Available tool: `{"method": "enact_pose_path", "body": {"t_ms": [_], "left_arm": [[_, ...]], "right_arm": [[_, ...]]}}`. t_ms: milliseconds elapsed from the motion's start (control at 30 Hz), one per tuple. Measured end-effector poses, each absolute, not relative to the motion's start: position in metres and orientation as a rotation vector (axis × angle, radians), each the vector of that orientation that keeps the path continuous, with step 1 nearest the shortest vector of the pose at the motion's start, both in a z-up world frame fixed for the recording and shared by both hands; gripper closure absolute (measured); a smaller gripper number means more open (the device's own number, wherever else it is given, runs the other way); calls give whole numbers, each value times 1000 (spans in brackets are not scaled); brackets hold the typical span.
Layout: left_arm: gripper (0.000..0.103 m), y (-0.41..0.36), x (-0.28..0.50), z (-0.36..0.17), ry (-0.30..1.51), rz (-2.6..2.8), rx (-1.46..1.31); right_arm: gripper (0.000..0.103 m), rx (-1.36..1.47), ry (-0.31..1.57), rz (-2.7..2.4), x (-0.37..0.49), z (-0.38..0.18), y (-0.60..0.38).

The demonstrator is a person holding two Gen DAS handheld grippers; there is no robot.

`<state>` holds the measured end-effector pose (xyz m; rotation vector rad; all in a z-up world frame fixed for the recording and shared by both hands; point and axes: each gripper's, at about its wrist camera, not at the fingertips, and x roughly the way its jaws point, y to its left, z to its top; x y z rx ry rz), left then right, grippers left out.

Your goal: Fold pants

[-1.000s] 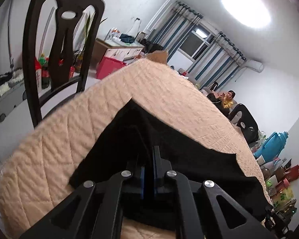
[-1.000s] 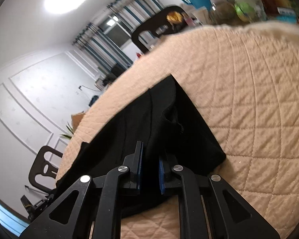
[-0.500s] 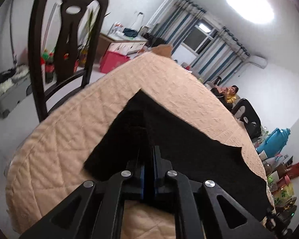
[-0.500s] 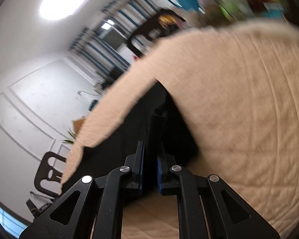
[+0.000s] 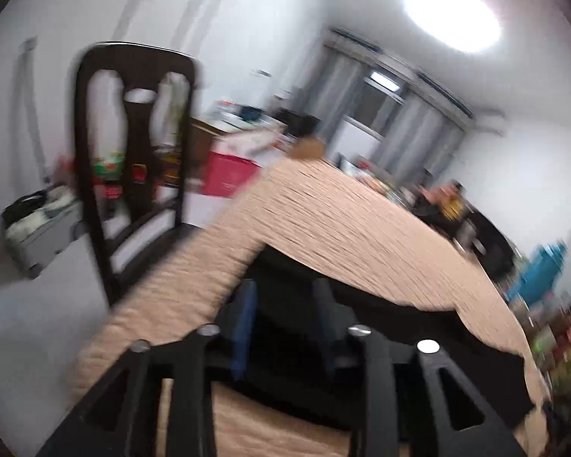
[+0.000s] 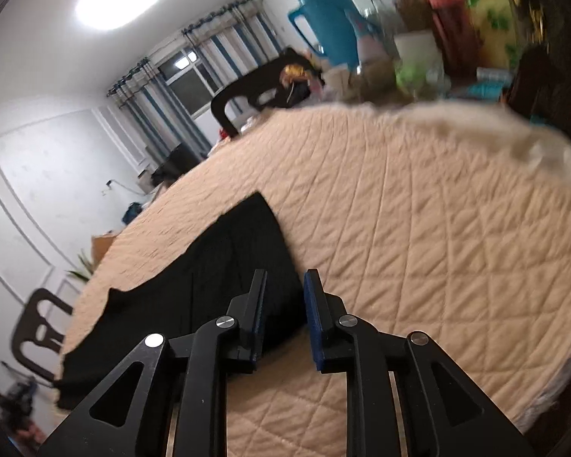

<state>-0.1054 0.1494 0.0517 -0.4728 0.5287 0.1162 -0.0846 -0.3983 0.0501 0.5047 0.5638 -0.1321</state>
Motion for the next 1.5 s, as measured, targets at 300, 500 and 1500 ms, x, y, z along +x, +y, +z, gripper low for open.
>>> {"method": "enact_pose_path", "body": {"t_ms": [300,500,1500], "left_arm": [[59,132,-75,43,636,52,-404],[57,147,-84,41,628,71,-409],[55,161,-80,27,703,132,-337]], "right_arm": [[67,185,675,234,-10,68,-294],[67,-101,802,571,79,67,-173],[83,-15,892,615,111,45,-168]]}}
